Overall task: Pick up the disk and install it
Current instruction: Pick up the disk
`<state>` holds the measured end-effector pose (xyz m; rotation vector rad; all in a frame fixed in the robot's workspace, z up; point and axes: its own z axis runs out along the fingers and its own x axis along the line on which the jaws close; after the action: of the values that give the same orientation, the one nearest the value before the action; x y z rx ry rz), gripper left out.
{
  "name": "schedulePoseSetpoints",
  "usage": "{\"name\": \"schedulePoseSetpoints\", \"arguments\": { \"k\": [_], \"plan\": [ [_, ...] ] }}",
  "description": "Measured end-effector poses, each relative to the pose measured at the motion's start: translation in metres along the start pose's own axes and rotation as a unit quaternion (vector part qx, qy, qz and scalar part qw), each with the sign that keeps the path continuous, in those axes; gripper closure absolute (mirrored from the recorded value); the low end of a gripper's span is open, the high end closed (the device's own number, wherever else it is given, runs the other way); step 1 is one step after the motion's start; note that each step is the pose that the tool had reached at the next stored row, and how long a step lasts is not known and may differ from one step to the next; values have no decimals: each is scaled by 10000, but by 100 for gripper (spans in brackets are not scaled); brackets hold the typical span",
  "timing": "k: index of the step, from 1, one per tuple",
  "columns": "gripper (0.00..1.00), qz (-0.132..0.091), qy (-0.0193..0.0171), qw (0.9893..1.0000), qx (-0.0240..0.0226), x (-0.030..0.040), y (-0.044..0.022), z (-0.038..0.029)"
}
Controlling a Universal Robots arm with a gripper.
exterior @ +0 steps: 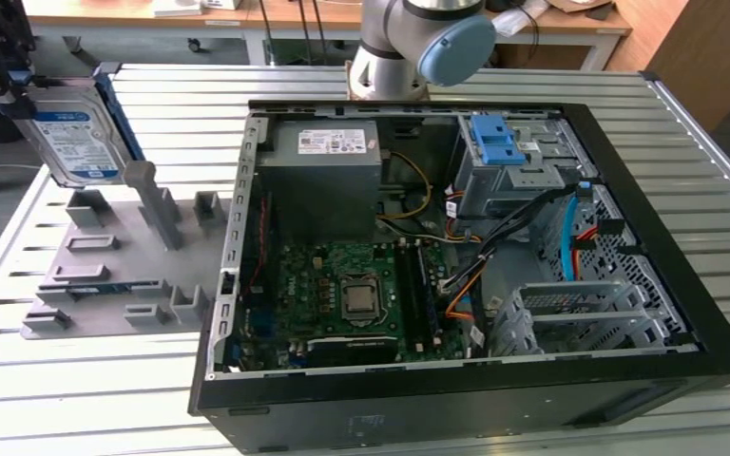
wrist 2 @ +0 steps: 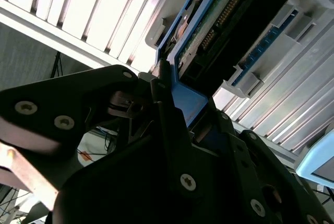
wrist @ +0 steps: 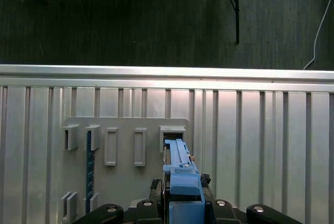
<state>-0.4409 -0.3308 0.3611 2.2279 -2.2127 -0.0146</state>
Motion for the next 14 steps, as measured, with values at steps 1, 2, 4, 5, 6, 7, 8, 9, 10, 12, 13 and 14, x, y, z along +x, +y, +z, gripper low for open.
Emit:
{"name": "schedulePoseSetpoints", "arguments": {
  "k": [1,2,4,5,6,7,8,9,10,12,13,14],
  "plan": [
    [64,0,0,10000,0,0,0,-3],
    [64,0,0,10000,1,0,0,-5],
    [64,0,0,10000,1,0,1,-11],
    [64,0,0,10000,1,0,1,-14],
    [64,0,0,10000,1,0,1,-17],
    [64,0,0,10000,2,0,1,-20],
    [64,0,0,10000,2,0,1,-23],
    [64,0,0,10000,1,0,1,-26],
    [64,0,0,10000,2,0,1,-28],
    [64,0,0,10000,3,0,2,-34],
    [64,0,0,10000,3,0,2,-36],
    [64,0,0,10000,4,0,2,-39]
  ]
}}
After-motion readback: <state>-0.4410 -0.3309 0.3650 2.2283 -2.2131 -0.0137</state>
